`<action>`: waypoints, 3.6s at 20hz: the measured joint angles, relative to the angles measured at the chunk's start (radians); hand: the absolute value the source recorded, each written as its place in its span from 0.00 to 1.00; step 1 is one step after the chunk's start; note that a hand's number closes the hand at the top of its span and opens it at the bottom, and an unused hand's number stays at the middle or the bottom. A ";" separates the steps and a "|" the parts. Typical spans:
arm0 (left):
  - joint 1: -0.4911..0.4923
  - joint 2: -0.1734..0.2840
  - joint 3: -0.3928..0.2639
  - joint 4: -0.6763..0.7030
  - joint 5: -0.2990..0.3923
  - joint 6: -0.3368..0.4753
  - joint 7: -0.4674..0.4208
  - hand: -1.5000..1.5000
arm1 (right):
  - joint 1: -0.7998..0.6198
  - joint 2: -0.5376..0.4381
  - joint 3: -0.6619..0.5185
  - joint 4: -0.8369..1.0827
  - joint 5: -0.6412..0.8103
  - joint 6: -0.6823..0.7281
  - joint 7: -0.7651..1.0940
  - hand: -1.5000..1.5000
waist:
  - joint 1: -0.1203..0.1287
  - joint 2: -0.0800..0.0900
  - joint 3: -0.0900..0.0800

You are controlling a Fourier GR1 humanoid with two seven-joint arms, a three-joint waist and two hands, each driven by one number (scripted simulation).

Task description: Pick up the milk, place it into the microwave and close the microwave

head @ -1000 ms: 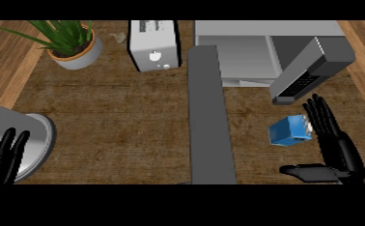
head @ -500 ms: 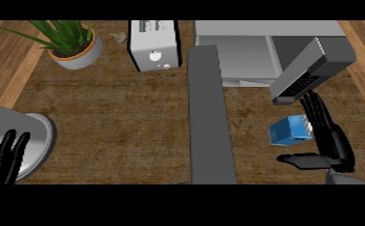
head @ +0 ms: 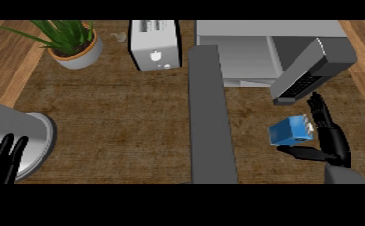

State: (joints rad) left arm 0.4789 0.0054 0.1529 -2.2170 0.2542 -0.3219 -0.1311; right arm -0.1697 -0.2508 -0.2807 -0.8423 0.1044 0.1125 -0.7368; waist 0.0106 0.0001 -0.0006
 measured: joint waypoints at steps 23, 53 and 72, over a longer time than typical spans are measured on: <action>-0.035 0.007 0.005 0.036 0.024 0.015 0.014 0.00 | -0.065 0.011 0.073 0.094 -0.063 0.149 -0.149 1.00 | -0.007 -0.001 0.001; -0.003 0.007 0.077 0.068 0.082 -0.065 -0.007 0.00 | -0.064 0.181 0.186 -0.428 -0.064 -0.098 0.203 1.00 | -0.003 -0.001 0.000; -0.080 0.055 0.145 0.128 0.146 -0.120 0.034 0.00 | -0.704 0.112 0.046 0.364 0.008 -0.246 0.099 1.00 | 0.038 0.015 0.002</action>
State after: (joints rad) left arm 0.3994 0.0605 0.2982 -2.0892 0.4001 -0.4416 -0.0975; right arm -0.8739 -0.1388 -0.2348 -0.4787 0.1124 -0.1337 -0.6381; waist 0.0484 0.0150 0.0015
